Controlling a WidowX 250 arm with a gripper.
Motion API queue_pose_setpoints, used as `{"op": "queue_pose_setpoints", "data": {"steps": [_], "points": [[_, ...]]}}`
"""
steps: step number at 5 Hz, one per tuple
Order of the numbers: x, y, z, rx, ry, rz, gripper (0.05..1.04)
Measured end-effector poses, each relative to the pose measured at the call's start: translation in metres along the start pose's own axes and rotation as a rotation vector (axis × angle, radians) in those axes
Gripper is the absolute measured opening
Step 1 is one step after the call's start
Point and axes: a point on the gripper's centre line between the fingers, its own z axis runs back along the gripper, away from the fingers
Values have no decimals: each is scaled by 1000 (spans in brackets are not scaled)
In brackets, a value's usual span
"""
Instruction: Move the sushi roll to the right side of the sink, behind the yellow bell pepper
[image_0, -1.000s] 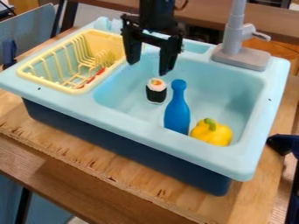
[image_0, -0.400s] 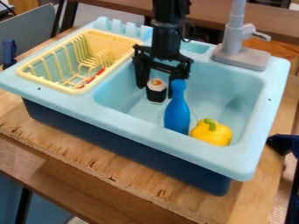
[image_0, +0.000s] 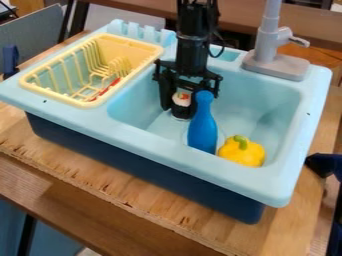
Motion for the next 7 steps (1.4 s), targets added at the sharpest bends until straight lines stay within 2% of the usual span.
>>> {"op": "queue_pose_setpoints", "data": {"steps": [1, 2, 3, 4, 5, 6, 7], "points": [[-7, 3, 8, 20, -5, -5, 534], [-18, -1, 51, 42, -84, -51, 509], [-22, -17, 71, 44, -125, -106, 509], [-16, -38, 84, 3, -171, -163, 509], [-8, -51, 56, -23, -116, -193, 509], [-5, -60, 44, -25, -110, -193, 509], [-13, -69, 29, -28, -83, -194, 509]]}}
